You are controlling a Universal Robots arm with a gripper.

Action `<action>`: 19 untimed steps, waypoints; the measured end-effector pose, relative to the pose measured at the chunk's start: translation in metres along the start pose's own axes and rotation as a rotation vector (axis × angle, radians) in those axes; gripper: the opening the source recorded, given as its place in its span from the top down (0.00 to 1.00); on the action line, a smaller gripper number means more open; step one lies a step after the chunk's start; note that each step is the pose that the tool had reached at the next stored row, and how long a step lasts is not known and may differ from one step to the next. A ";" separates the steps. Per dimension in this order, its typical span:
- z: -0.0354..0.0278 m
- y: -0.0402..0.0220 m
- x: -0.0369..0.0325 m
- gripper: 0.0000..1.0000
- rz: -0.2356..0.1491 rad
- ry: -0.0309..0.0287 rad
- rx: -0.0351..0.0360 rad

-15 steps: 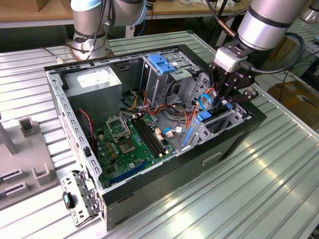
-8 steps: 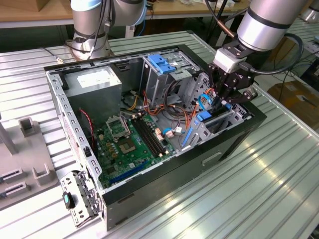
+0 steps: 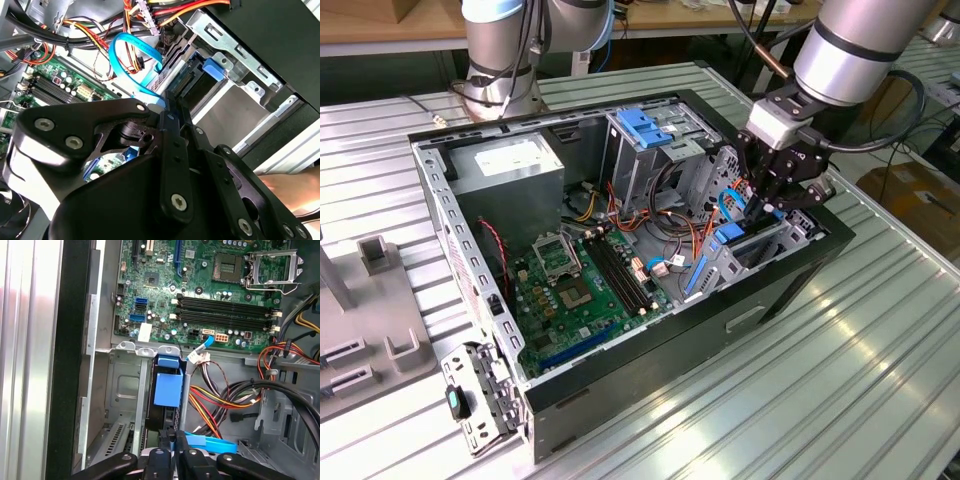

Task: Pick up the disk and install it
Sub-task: 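Insert the first disk wire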

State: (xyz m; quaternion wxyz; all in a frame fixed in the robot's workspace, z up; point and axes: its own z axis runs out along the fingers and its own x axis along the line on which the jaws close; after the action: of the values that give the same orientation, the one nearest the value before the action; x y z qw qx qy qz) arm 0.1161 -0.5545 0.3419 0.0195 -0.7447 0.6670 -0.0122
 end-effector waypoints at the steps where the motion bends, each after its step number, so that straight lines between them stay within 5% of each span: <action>1: 0.0001 0.0000 0.0000 0.84 0.000 -0.0002 0.0000; 12: 0.0004 0.0000 0.0000 0.76 0.000 -0.0001 0.0000; 19: -0.0131 -0.0006 -0.0001 0.76 0.000 -0.0001 0.0000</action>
State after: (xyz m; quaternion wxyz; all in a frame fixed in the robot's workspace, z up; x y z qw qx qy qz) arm 0.1160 -0.5544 0.3550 0.0195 -0.7447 0.6670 -0.0122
